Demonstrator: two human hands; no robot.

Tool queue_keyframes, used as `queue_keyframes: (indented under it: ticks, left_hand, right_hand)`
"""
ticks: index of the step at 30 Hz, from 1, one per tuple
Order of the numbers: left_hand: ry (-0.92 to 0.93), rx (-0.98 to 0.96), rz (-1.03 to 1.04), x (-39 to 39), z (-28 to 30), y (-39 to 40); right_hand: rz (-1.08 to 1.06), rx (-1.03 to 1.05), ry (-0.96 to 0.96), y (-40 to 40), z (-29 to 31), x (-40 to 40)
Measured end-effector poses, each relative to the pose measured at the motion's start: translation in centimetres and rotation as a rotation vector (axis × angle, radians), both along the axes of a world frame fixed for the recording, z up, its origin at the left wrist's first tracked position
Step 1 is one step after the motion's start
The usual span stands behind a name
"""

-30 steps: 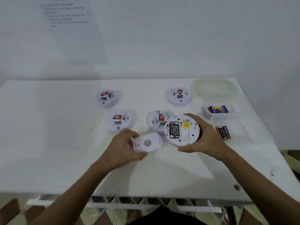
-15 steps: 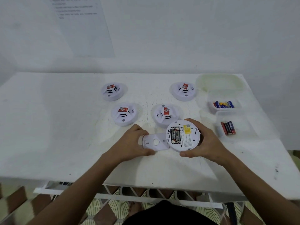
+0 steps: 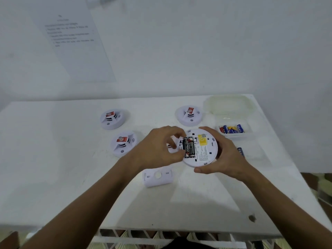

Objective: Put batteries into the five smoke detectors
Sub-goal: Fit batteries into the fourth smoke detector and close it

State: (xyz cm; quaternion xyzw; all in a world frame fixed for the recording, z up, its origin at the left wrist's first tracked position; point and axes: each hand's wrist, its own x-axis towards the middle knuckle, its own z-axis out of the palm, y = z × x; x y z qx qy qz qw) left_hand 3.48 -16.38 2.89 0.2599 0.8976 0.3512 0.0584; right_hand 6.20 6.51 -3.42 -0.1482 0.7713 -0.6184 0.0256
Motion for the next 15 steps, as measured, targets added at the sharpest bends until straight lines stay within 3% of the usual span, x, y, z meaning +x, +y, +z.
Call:
queue_keyframes:
  ticks: [15]
  left_hand:
    - [0.004, -0.112, -0.076, -0.5, 2.3, 9.7]
  right_hand:
    - [-0.067, 0.001, 0.052, 8.6, 0.9, 0.2]
